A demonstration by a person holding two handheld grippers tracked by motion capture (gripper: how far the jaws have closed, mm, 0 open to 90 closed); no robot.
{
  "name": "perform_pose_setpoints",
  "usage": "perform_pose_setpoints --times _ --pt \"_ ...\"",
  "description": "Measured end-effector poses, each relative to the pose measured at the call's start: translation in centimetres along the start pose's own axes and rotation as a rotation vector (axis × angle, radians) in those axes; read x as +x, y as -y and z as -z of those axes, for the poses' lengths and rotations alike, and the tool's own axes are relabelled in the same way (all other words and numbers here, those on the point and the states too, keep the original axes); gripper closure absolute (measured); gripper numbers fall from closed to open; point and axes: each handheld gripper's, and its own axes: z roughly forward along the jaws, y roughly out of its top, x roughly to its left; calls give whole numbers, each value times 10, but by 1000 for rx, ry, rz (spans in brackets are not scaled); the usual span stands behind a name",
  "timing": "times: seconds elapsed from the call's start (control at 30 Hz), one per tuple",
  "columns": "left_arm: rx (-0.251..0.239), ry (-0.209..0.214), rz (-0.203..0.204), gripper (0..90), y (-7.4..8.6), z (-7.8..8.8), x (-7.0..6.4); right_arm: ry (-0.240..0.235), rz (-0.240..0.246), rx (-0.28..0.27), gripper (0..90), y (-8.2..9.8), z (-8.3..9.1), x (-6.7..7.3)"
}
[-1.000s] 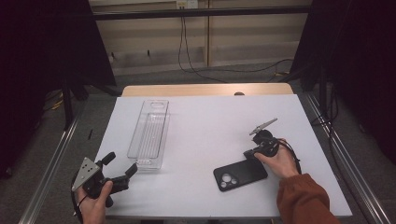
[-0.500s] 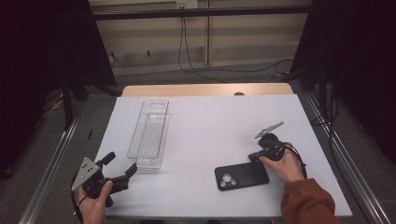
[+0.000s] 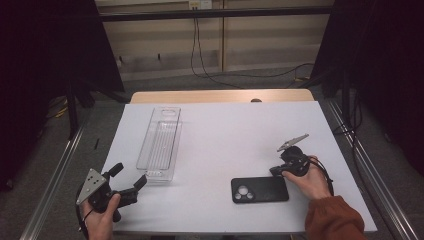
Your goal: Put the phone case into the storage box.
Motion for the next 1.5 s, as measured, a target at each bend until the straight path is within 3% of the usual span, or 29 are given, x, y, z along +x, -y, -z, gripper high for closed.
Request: perform_pose_setpoints --times 0.57,0.8,1.1,1.5 --pt "-2 1 4 24 0 0 0 11 22 -17 900 18 10 6" --pt "0 0 2 24 0 0 0 15 6 -28 900 28 14 9" --pt "0 0 4 24 0 0 0 22 31 -37 900 37 18 14" --pt "0 0 2 24 0 0 -1 17 21 -52 900 49 23 20"
